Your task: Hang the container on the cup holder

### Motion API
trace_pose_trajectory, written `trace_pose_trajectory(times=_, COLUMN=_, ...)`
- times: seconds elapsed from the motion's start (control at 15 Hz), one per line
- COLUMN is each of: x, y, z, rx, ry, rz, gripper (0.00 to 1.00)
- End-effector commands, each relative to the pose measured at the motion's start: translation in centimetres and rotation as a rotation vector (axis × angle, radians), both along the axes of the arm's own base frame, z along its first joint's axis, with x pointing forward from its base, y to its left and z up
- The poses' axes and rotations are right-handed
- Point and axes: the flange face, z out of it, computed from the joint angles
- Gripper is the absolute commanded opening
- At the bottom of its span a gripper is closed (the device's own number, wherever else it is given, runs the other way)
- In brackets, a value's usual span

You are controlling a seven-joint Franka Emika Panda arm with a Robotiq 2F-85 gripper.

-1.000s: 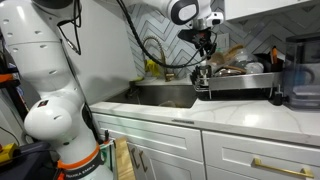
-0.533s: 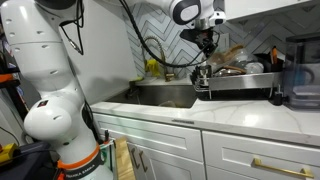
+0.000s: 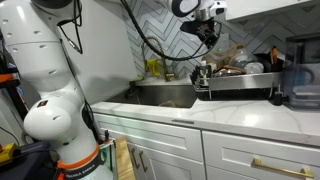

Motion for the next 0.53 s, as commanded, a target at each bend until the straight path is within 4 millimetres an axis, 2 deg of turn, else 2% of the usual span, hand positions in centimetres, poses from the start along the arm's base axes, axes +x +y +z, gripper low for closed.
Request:
trace_pose_trajectory(times=0.0, x=-2.3, y=-0.1, z=2.5, rx=0.036, ry=-0.013, rz=0.031, gripper=0.01)
trace_pose_trajectory(times=0.27, x=-5.4, y=0.7, z=4.7, rx=0.138, ry=0.055, rz=0.096, gripper=0.01)
trace_pose_trajectory(times=0.47, x=-7.8, y=0.5, z=5.6, rx=0.234, ry=0.163, rz=0.139, gripper=0.01)
